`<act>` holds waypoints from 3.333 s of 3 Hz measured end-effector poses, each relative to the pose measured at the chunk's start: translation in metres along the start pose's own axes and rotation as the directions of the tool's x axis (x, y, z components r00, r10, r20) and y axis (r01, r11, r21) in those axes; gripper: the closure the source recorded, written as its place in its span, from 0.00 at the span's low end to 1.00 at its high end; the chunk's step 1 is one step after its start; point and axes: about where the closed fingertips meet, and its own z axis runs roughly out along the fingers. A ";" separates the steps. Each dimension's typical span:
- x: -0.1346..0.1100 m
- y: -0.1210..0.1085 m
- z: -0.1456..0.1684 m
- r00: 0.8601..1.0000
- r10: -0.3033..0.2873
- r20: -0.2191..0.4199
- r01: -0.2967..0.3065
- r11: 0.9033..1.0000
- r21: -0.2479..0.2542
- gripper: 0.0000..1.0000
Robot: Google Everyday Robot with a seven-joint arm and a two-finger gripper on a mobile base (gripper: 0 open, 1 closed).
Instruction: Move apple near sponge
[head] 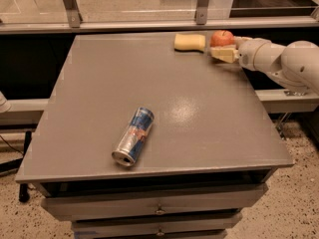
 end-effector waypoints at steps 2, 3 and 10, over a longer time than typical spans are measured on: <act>0.027 0.008 0.010 0.997 0.067 -0.046 -0.070 0.996 -0.056 0.82; 0.028 0.010 0.013 0.996 0.075 -0.052 -0.078 0.994 -0.070 0.58; -0.015 0.016 -0.110 0.997 0.026 0.078 -0.010 0.979 -0.205 0.00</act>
Offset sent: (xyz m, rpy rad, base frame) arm 0.0029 0.0104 -0.0415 0.0733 0.1316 0.0715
